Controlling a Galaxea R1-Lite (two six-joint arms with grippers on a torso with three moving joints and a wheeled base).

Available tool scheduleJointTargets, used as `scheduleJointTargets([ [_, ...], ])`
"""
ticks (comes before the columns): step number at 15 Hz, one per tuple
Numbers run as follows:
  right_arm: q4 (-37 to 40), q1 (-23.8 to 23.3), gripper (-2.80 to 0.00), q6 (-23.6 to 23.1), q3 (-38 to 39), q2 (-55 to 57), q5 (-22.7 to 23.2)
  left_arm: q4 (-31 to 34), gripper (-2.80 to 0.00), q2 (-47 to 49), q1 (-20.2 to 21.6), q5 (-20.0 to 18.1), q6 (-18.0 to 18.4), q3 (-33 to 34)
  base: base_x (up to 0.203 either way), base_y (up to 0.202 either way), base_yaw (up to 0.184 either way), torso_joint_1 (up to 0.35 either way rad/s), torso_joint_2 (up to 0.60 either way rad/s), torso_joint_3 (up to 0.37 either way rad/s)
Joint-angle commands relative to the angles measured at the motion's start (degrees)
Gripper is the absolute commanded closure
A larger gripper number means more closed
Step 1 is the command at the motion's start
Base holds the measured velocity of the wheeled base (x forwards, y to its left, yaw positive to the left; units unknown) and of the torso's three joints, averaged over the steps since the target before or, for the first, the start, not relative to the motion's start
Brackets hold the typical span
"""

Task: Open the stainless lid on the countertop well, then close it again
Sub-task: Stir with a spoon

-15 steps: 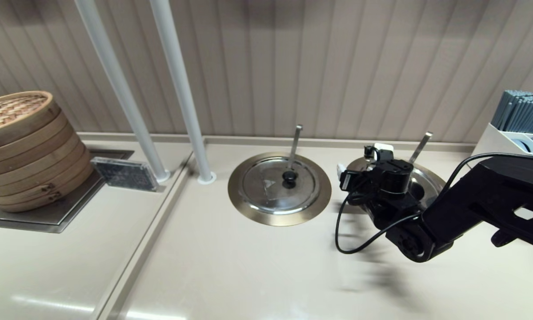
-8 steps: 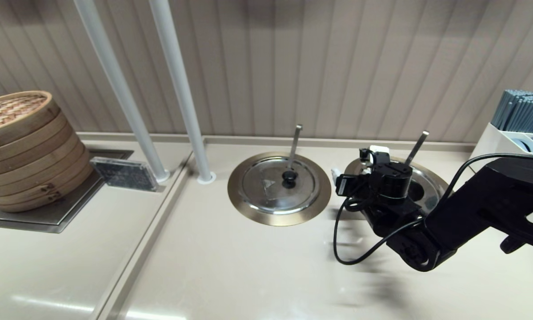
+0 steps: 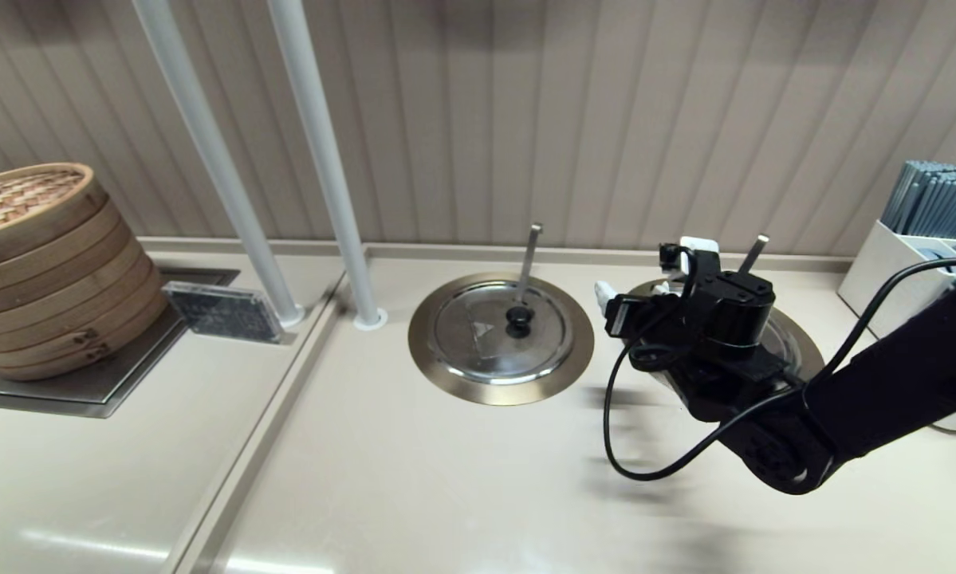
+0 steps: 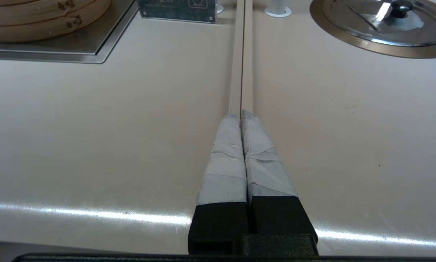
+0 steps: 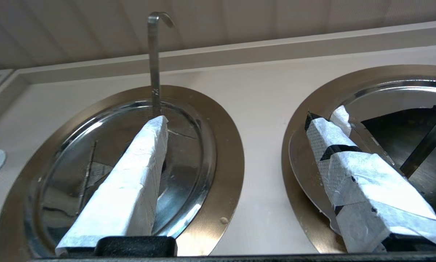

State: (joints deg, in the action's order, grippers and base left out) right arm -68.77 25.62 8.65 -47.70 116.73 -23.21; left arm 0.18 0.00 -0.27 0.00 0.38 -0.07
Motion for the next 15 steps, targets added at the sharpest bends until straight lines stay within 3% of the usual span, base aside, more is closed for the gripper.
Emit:
scheduleJointTargets([
  [1, 1.4, 0.9, -2.80, 0.6, 0.5, -4.1, -0.1, 0.0, 0.00, 0.0, 0.0, 0.0, 0.1, 0.0, 0.000, 0.000, 0.000, 0.000, 0.00, 0.000],
  [3, 3.9, -3.4, -2.80, -0.8, -0.6, -5.1, 0.0, 0.0, 0.00, 0.0, 0.0, 0.0, 0.1, 0.0, 0.000, 0.000, 0.000, 0.000, 0.00, 0.000],
  [6, 14.6, -16.0, -2.80, -1.7, -5.9, -2.6, 0.5, 0.0, 0.00, 0.0, 0.0, 0.0, 0.0, 0.0, 0.000, 0.000, 0.000, 0.000, 0.00, 0.000],
  [8, 21.5, -22.3, -2.80, 3.4, -11.3, 2.1, 1.9, 0.0, 0.00, -0.1, 0.0, 0.0, 0.0, 0.0, 0.000, 0.000, 0.000, 0.000, 0.00, 0.000],
  [10, 23.7, -25.1, -2.80, 5.8, -12.8, 3.1, 8.8, 0.0, 0.00, 0.0, 0.0, 0.0, 0.0, 0.0, 0.000, 0.000, 0.000, 0.000, 0.00, 0.000],
  [15, 31.3, -28.4, -2.80, 4.2, -24.5, 6.9, 9.5, 0.0, 0.00, 0.0, 0.0, 0.0, 0.1, 0.0, 0.000, 0.000, 0.000, 0.000, 0.00, 0.000],
])
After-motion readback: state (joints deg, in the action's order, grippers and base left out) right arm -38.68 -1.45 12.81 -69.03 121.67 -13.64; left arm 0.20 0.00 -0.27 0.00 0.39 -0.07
